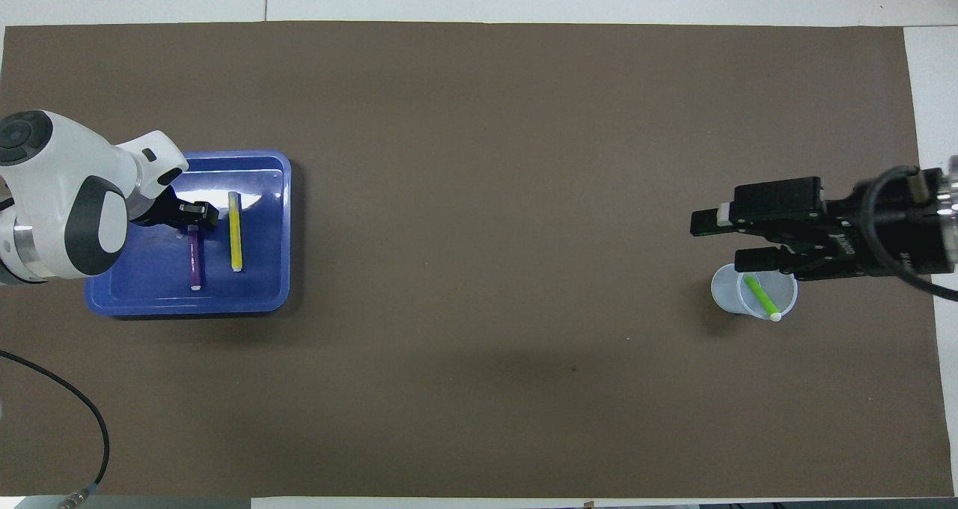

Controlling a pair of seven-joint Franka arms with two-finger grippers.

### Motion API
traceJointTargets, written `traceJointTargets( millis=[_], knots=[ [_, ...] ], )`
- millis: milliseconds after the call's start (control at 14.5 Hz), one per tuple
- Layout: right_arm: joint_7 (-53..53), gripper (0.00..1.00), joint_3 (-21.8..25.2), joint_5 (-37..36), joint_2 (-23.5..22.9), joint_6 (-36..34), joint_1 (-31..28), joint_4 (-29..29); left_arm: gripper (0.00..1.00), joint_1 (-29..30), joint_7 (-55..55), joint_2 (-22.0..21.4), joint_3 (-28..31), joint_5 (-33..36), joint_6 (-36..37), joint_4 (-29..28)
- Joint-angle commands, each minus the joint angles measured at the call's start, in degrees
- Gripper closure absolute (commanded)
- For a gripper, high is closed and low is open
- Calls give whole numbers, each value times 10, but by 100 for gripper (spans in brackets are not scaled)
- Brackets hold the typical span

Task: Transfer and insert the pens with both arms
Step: 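Release the green pen while the left gripper grasps the purple pen, then lift the purple pen toward center while the right gripper approaches it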

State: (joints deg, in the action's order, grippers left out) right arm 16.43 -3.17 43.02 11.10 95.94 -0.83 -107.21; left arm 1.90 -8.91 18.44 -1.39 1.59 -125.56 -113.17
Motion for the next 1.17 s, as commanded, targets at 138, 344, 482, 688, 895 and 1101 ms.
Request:
traceJointTargets(
  millis=[138,344,482,688,895,1101],
  knots=[
    [69,0,-4,50,16,103,78,-52,30,3,-10,-6,-1,13,44,0],
    [103,0,-4,72,11,182,113,-68,57,4,-9,-7,-1,13,46,-2],
    [137,0,-4,71,11,199,133,-72,90,4,-9,-7,-1,12,47,0],
    [146,0,-5,71,15,209,137,-80,100,4,-9,-6,-1,12,53,6],
    [160,0,-5,71,16,230,162,-85,100,5,-8,-5,-1,11,55,11],
    [171,0,-5,67,15,231,168,-83,100,4,-3,1,-2,5,100,54]
  ],
)
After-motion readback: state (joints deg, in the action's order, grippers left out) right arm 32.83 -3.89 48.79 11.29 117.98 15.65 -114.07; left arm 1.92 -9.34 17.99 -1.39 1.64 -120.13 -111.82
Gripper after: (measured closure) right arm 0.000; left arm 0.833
